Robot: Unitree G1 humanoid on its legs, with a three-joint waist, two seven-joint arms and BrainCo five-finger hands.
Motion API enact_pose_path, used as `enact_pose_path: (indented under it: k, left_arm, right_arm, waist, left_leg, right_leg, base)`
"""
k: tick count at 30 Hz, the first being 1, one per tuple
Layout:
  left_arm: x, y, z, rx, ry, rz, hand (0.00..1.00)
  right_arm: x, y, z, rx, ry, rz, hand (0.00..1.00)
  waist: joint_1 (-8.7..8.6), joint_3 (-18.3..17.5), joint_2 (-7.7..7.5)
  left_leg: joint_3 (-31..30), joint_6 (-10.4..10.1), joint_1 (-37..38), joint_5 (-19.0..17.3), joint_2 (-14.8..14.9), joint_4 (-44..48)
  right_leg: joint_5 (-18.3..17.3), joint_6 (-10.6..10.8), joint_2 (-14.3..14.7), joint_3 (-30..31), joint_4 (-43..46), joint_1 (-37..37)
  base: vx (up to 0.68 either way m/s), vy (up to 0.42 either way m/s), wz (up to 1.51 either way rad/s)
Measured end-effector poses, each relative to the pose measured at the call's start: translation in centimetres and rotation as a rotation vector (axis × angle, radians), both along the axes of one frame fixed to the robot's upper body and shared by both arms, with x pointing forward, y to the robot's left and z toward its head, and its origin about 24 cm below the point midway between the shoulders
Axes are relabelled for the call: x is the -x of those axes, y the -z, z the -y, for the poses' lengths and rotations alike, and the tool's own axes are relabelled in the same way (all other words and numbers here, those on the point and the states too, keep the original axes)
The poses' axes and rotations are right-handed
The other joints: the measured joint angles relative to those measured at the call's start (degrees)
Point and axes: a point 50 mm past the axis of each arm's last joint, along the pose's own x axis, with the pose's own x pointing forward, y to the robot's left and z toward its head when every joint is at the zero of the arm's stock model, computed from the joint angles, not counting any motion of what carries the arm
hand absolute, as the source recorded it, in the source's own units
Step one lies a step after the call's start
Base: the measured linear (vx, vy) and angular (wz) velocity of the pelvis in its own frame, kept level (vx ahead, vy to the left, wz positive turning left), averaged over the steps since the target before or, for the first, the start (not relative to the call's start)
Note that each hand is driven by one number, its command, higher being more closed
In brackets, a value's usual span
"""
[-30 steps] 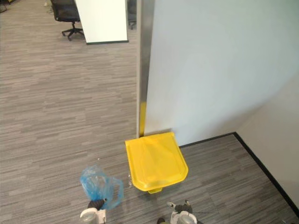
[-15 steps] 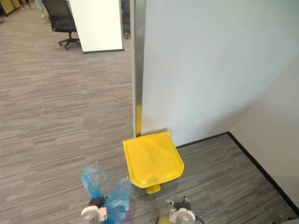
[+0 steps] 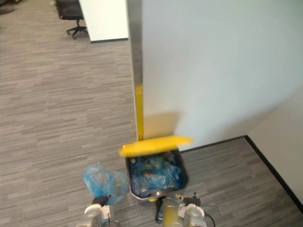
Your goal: Gather rubbish on tea table into small bin, then transfer packed bag to large trash can.
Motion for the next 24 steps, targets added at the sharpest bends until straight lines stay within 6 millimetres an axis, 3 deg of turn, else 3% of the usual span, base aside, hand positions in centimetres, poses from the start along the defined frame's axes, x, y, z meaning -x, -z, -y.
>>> enact_pose_path:
  k: [3,8,11,14,20,22,24]
  left_arm:
    - [-1.0,-0.5,0.2,0.021,-0.032,0.031,1.00]
    - [-0.9,-0.4,0.6,0.046,-0.054,0.030,1.00]
    - [-1.2,-0.5,0.8,0.046,-0.061,0.037,1.00]
    - [-1.9,-1.1,0.7,0.040,-0.084,0.078,1.00]
    - [-4.1,-3.3,1.4,0.004,-0.042,0.206,1.00]
    - [-5.3,-4.9,2.6,0.017,0.018,0.303,1.00]
    - [-7.8,-7.7,4.4,0.043,0.071,0.443,1.00]
  right_arm:
    - [-0.4,-0.1,-0.3,-0.006,-0.015,0.008,0.00]
    - [-1.4,-0.5,-0.8,-0.002,-0.051,0.034,0.00]
    - [-2.6,-1.2,-1.0,0.004,-0.061,0.085,0.00]
    - [-5.0,-2.9,-1.7,0.028,-0.087,0.186,0.00]
    - [-11.4,-9.1,-3.9,0.086,-0.177,0.499,0.00]
    - [-13.0,-11.5,-4.5,0.107,-0.203,0.615,0.00]
    - [-15.6,-14.8,-6.1,0.125,-0.250,0.738,0.00]
  waist:
    - [0.19,0.0,-0.04]
    - [0.14,-0.3,-0.56]
    - [0.22,0.5,0.67]
    - [0.36,1.0,1.72]
    - [0.85,1.9,3.35]
    - [1.38,1.9,3.29]
    - [2.30,2.0,3.48]
  left_leg:
    - [0.0,0.0,-1.1,0.0,0.4,0.0]
    - [-2.6,0.0,-6.7,0.0,-0.9,1.8]
    - [-4.2,0.0,-10.7,0.0,-1.3,4.4]
    - [-4.4,0.0,-15.0,0.0,-1.3,6.0]
    - [-4.3,-0.2,-19.2,0.2,0.9,5.9]
    - [-4.3,-0.5,-20.2,0.4,1.1,5.0]
    - [-4.4,-0.7,-23.1,0.4,2.1,4.7]
  right_leg:
    - [-0.2,-0.4,-0.1,-0.6,-1.0,-0.2]
    - [-0.1,-0.4,-2.2,-2.0,-1.0,-3.4]
    - [-0.1,-0.4,-3.1,-3.3,-0.6,-5.2]
    - [-0.1,-0.5,-3.5,-3.4,0.6,-9.0]
    - [0.9,-1.6,-2.0,-4.7,0.2,-12.6]
    - [1.6,-0.9,-1.6,-4.7,0.0,-14.0]
    - [3.8,0.0,-0.9,-5.0,-1.5,-16.2]
  base:
    - [0.06,-0.016,0.16]
    - [-0.01,0.007,0.27]
    - [-0.03,-0.019,0.32]
    - [-0.02,-0.066,0.08]
    - [-0.02,-0.115,0.02]
    - [-0.04,-0.120,0.00]
    - [-0.09,-0.142,0.00]
